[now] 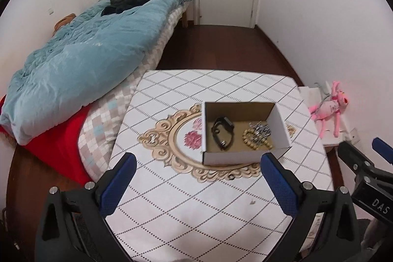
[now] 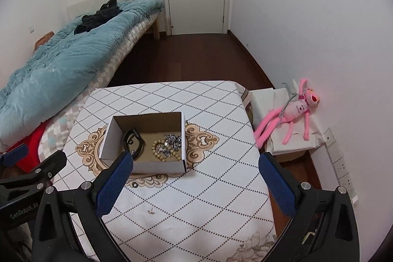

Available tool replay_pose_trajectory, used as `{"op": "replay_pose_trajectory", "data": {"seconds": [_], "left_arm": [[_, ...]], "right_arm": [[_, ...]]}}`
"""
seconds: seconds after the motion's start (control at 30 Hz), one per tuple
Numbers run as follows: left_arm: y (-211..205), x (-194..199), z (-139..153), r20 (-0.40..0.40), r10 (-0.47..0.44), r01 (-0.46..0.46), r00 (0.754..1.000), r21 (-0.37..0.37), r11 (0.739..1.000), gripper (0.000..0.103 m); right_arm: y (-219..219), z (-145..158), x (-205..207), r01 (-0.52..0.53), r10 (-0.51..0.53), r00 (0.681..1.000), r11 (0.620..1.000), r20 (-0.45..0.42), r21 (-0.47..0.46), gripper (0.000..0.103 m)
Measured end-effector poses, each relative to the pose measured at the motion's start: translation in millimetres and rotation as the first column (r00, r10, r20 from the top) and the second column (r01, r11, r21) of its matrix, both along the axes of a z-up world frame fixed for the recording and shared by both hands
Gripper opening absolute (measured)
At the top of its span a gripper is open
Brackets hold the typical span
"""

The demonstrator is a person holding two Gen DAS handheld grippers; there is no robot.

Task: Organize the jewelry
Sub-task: 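Open both tools and lift them away from the box, then grasp the last gold earring with the right tool while the left tool grasps the other black ring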

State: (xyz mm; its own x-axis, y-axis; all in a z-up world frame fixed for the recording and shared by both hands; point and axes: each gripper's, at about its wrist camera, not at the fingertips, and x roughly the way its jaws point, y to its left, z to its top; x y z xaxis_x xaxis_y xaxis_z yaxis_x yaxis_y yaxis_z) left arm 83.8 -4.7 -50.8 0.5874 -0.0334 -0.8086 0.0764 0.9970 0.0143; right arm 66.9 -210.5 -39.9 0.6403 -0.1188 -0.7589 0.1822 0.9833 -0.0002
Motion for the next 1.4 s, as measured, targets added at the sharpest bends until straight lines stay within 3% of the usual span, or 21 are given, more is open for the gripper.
{"op": "replay_pose_trajectory", "data": {"seconds": [0.2, 0.27, 0.33, 0.47, 0.77, 0.8, 1.0, 1.23, 1.4], "left_arm": [[16, -4, -71, -0.126, 0.03, -0.018, 0.992, 0.1, 0.995, 0.103], [21, -6, -101, -0.189, 0.041, -0.018, 0.981, 0.124, 0.992, 0.103], [27, -8, -129, -0.249, 0.049, -0.015, 0.967, 0.137, 0.99, 0.103], [35, -13, -159, -0.3, 0.072, -0.033, 0.951, 0.134, 0.99, 0.103], [42, -12, -173, -0.321, 0.086, -0.047, 0.943, 0.128, 0.991, 0.103], [42, -11, -174, -0.322, 0.087, -0.047, 0.943, 0.129, 0.991, 0.103], [24, 5, -169, -0.304, 0.057, -0.022, 0.951, 0.118, 0.993, 0.103], [-25, 32, -173, -0.304, -0.025, 0.028, 0.952, 0.005, 1.0, 0.101], [-55, 41, -178, -0.284, -0.076, 0.087, 0.956, 0.026, 0.996, 0.075]], "right_arm": [[6, -67, -2, -0.04, 0.055, 0.989, 0.993, -0.135, 0.107, 0.102], [14, -98, -2, -0.068, 0.095, 0.98, 0.985, -0.177, 0.158, 0.093], [23, -127, 0, -0.087, 0.131, 0.967, 0.976, -0.217, 0.2, 0.076], [40, -162, 1, -0.104, 0.159, 0.96, 0.966, -0.228, 0.237, 0.062], [68, -193, 10, -0.172, 0.219, 0.949, 0.962, -0.226, 0.21, 0.026], [71, -195, 11, -0.183, 0.229, 0.946, 0.961, -0.228, 0.205, 0.01], [57, -185, 5, -0.171, 0.214, 0.958, 0.961, -0.189, 0.219, 0.009], [1, -173, 9, -0.04, 0.078, 0.983, 0.975, -0.165, 0.22, 0.009], [-33, -180, 11, 0.04, -0.001, 0.983, 0.976, -0.181, 0.212, 0.009]]}}
